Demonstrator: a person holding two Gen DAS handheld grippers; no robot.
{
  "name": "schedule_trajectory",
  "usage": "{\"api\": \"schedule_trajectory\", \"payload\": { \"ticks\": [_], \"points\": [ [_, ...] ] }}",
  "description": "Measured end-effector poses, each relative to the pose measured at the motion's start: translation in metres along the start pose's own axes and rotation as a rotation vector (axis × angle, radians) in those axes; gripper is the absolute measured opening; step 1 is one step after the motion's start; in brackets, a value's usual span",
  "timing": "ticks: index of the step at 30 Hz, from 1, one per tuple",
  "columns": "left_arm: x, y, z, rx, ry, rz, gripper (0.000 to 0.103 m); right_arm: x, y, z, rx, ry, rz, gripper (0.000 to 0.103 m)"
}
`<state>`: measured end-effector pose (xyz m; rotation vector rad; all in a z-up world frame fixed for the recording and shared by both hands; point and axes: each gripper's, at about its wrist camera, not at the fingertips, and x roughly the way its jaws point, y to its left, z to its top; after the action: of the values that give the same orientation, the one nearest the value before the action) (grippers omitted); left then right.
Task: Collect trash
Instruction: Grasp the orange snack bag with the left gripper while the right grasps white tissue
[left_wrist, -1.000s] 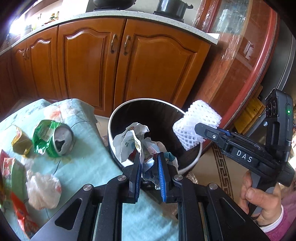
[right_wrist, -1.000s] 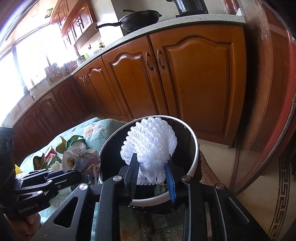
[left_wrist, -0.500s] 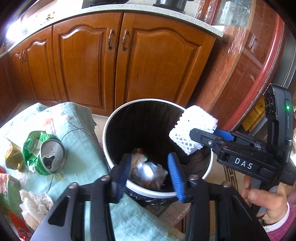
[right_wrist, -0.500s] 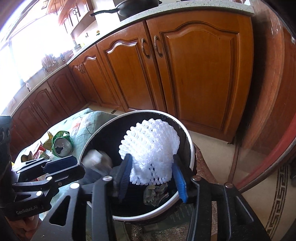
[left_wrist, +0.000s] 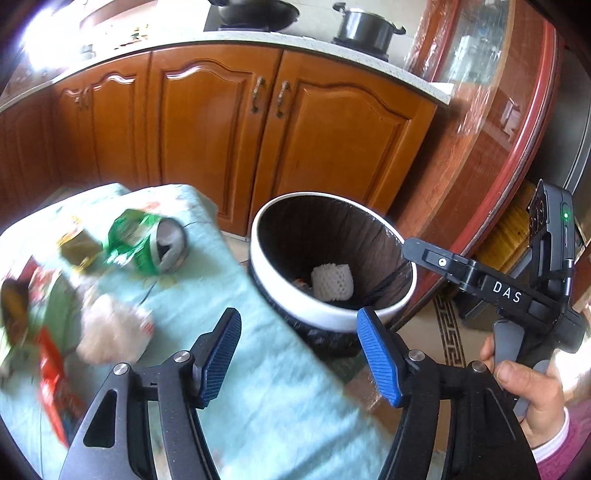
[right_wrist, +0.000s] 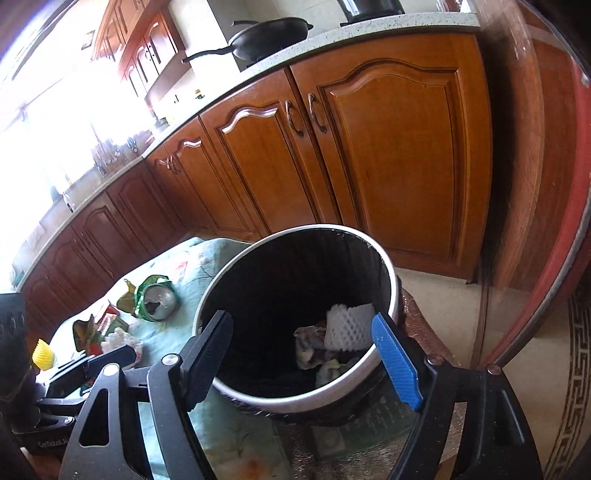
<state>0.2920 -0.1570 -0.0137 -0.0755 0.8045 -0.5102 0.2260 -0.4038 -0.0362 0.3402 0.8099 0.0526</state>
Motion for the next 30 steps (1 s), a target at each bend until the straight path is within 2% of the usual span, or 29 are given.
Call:
{"api": "schedule_trajectory", "payload": {
  "ticks": [7, 17, 24, 30],
  "points": [
    [-0.048, 0.025, -0.034, -0.049, -0.035, 0.051, 0.066, -0.013, 0.036, -0.027, -0.004, -0.017, 0.060, 0.086],
    [-0.108, 0.082, -0.078, -0.174, -0.074, 0.150, 0.067, -0.001, 0.081, -0.063, -0.010, 0.056, 0.136, 0.087],
    [-0.123, 0.104, -0.091, -0.225, -0.066, 0.175, 0.067, 0.008, 0.112, -0.074, -0.058, 0.079, 0.162, 0.087],
    [-0.124, 0.117, -0.094, -0.217, -0.055, 0.191, 0.074, 0.021, 0.126, -0.074, -0.059, 0.101, 0.189, 0.087]
  ]
}}
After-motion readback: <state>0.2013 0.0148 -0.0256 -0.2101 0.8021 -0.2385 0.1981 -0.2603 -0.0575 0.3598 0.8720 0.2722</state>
